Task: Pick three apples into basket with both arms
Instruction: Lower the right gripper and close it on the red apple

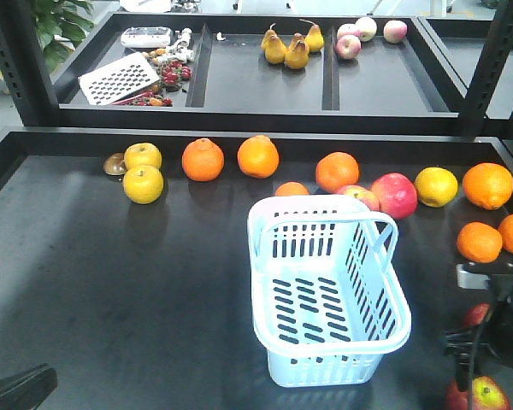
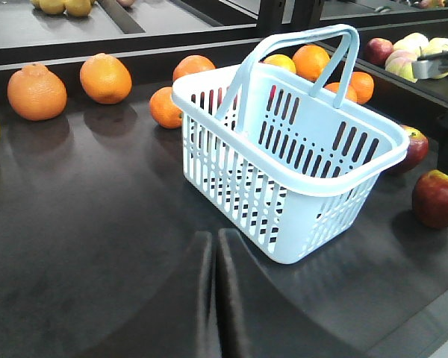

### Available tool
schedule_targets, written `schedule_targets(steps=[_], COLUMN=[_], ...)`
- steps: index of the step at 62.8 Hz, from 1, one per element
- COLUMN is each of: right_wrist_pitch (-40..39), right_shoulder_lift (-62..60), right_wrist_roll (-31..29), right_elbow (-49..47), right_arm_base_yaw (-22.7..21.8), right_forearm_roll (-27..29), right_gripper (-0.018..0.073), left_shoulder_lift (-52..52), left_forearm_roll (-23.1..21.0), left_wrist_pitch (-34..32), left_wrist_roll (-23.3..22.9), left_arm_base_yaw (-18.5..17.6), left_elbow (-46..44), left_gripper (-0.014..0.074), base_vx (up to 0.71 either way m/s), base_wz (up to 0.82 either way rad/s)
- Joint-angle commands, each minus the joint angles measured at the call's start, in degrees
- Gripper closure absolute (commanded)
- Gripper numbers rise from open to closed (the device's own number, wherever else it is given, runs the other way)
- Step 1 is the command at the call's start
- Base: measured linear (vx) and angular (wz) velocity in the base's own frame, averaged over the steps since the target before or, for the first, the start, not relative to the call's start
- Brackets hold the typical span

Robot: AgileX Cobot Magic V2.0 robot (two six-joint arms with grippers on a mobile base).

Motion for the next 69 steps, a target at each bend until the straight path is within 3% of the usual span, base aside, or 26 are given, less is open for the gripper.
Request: schedule_targets(steps=[1,12,69], right_wrist_pitch=[-1.3,-1.3,-5.6], right_shoulder_lift=[-0.8,-0.8,8.6], right_wrist_roll=[-4.4,-10.2,-10.3], right_elbow=[-1.5,-1.5,-1.5], right_arm_base_yaw=[-3.1,-5.5,-5.3], right_forearm_roll=[2.1,9.4,8.4], right_gripper=[-0.0043,-0.0035,-0.0012], left_shoulder_lift=[0.4,0.4,0.5], left_forearm_roll=[0.3,0.3,0.3], left_wrist_pitch=[0.8,0.9,0.8], left_wrist_roll=[-0.5,-0.5,-0.5], left_arm_base_yaw=[0.1,0.1,0.1], left_elbow=[-1.5,-1.5,-1.1], left_gripper=[0.0604,0.0604,0.0604], base_vx=[0.00,0.00,0.00], base_wz=[0.00,0.00,0.00])
